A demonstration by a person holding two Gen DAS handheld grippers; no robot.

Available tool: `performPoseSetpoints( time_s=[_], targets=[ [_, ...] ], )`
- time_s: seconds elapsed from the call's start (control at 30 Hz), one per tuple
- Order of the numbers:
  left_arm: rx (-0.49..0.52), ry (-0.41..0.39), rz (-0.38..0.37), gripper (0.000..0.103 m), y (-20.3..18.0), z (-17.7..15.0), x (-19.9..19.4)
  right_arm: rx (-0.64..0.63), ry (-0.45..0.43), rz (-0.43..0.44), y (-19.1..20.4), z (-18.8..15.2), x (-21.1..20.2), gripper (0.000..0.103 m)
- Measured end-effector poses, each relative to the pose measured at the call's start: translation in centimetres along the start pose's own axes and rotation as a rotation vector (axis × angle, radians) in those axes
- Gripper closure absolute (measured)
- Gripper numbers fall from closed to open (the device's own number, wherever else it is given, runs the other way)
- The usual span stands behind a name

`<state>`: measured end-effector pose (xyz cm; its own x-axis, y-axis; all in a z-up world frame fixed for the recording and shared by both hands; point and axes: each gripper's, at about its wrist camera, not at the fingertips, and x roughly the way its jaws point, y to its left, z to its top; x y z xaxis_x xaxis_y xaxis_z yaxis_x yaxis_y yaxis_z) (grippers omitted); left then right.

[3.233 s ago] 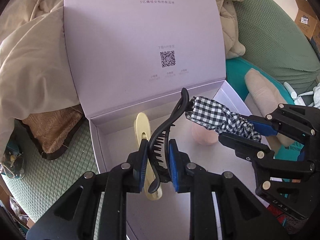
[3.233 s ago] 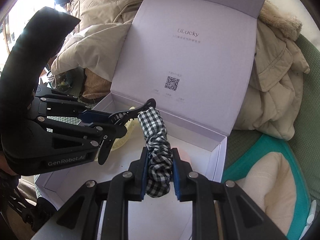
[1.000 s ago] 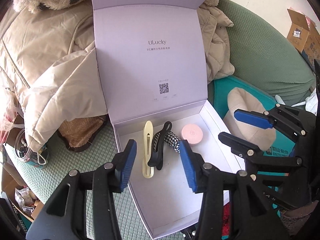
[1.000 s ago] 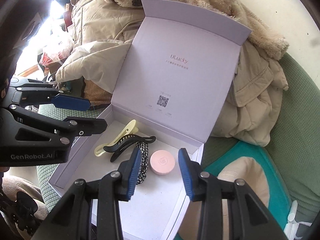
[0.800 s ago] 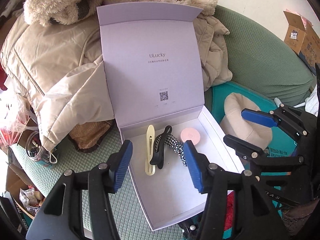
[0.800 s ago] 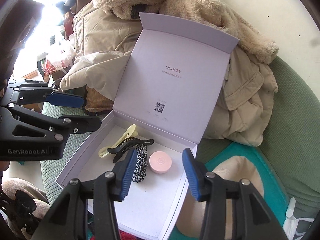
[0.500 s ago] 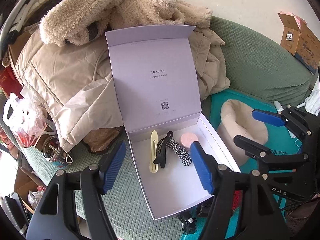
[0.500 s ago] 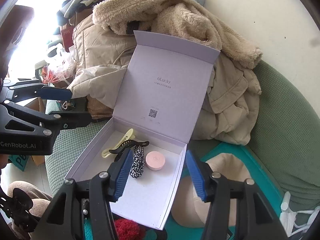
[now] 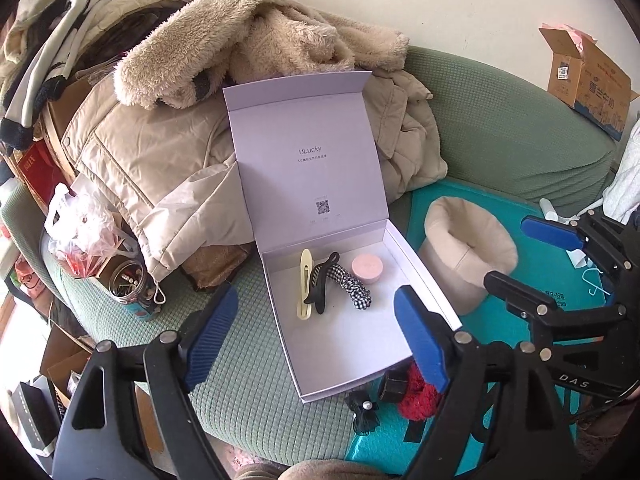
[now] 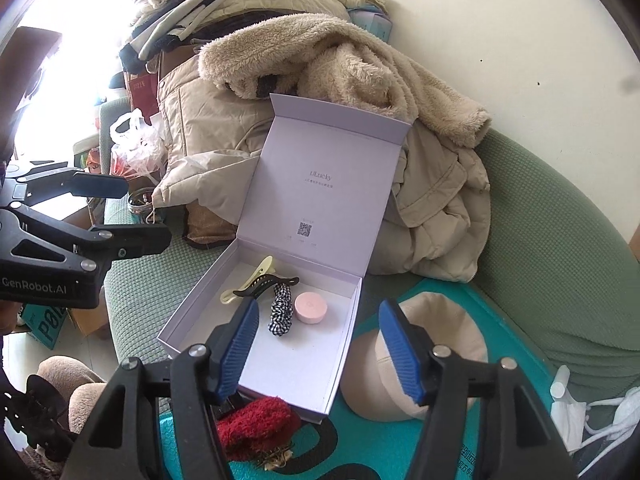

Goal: Organize objects
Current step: 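Withdraw both tools from the box back toward the accessory pile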

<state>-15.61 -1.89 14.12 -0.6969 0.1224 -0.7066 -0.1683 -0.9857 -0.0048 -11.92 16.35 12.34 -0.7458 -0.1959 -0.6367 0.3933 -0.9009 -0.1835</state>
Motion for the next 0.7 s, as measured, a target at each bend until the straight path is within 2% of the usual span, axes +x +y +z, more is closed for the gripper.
performPoseSetpoints(
  time_s=[0.7],
  targets=[
    [-0.005, 0.064, -0.059, 0.023, -2.3, -9.0, -3.2, 0.041, 0.029, 0.044, 2.8, -6.4, -4.2, 0.040]
  ],
)
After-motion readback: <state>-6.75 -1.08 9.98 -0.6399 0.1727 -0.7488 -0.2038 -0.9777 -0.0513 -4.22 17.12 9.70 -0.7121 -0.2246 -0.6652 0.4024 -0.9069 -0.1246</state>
